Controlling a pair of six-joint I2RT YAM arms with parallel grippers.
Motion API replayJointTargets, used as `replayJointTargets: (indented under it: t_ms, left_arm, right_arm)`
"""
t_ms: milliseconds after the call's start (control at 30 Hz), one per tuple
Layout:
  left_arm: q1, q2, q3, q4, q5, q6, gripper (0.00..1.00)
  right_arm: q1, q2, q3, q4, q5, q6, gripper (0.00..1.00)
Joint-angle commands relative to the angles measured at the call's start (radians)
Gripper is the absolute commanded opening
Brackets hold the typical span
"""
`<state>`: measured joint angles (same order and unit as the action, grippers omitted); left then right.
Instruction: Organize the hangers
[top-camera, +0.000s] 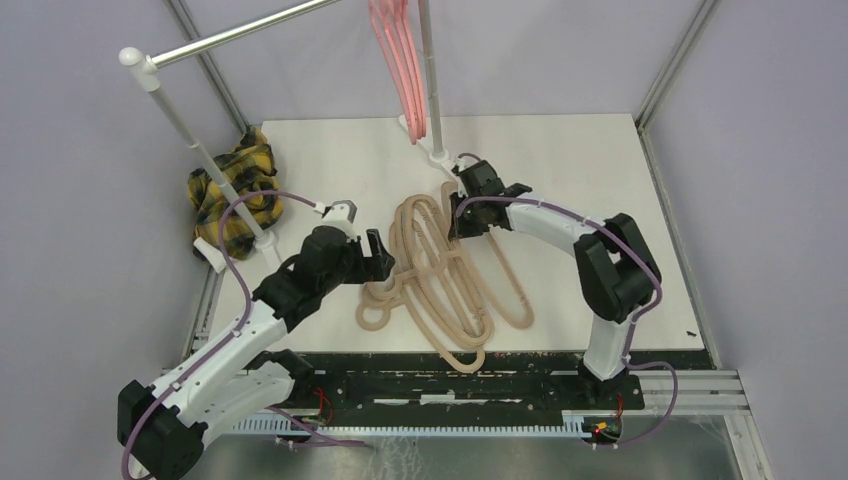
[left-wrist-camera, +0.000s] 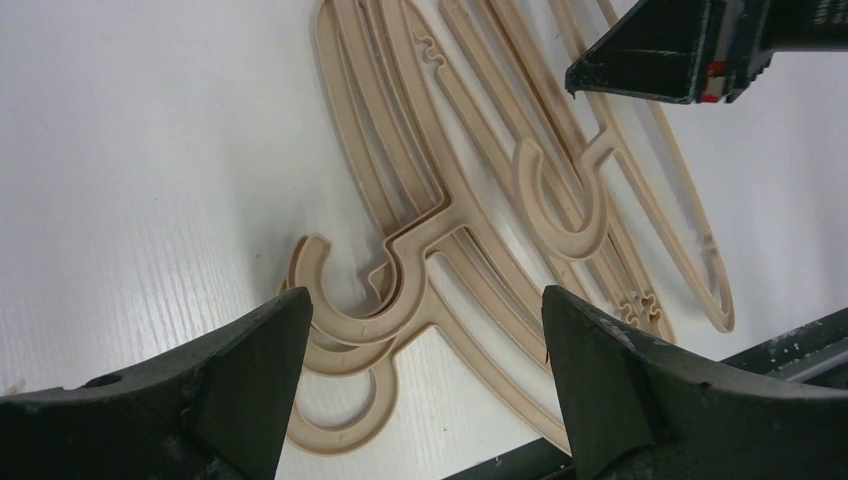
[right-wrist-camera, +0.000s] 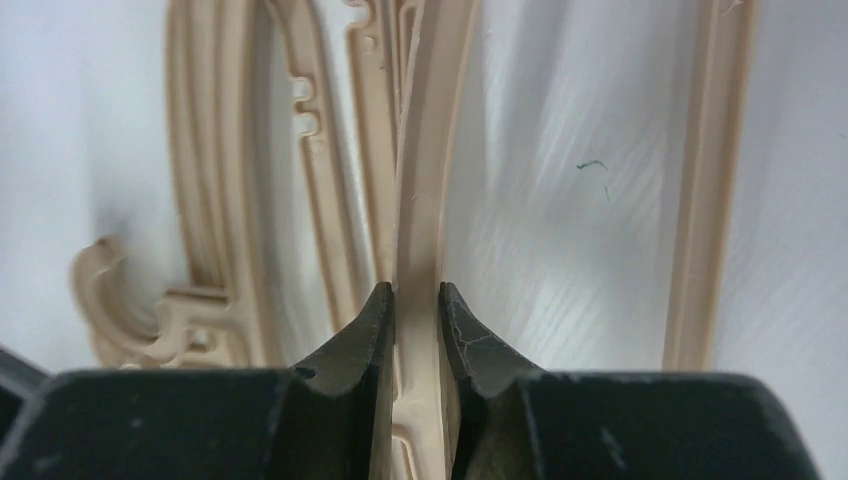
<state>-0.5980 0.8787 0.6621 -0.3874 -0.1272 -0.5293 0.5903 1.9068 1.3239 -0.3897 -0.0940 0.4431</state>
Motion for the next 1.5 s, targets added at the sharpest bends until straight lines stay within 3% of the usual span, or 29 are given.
replayJointTargets:
  t_ms: [0,167,433,633,1000,1133,1267,1300,1433,1467]
  left_arm:
    - [-0.003,-0.057,-0.025,0.108,0.044,-0.014,0.91]
    - [-0.003,-0.093,-0.111,0.300,0.108,-0.034,0.93]
    - [-0.058,-0.068,-0.165,0.573,0.091,-0.013,0.97]
    - [-0.096,-0.007,-0.140,0.669,0.126,-0.004,0.99]
    - [-0.193,0.126,-0.197,0.800,0.109,-0.050,1.00]
    - [-0.225,0.178,-0.195,0.769,0.082,-0.049,0.94]
    - [-0.234,0.187,-0.214,0.699,0.036,-0.048,0.78]
    - [-0.236,0.178,-0.218,0.686,0.029,-0.046,0.69]
    - [-0.236,0.126,-0.191,0.566,-0.066,-0.038,0.12]
    - [-0.236,0.120,-0.167,0.502,-0.114,-0.042,0.04]
  right_arm:
    - [-0.046,-0.235,0.009,0.042,-0.060,0.114,0.08]
    - [-0.067,-0.375,0.030,0.100,-0.035,0.278,0.08]
    - [-0.062,-0.336,0.010,0.340,0.011,0.599,0.05]
    - [-0.018,-0.283,0.033,0.385,0.134,0.602,0.05]
    - [0.007,-0.235,0.045,0.475,0.067,0.729,0.05]
    - [0.007,-0.241,0.039,0.503,0.055,0.764,0.05]
    - [0.005,-0.239,0.073,0.486,0.016,0.771,0.05]
    - [0.006,-0.241,0.077,0.477,0.011,0.769,0.05]
    - [0.000,-0.247,0.070,0.456,-0.013,0.770,0.06]
    - [-0.002,-0.251,0.065,0.450,-0.020,0.768,0.07]
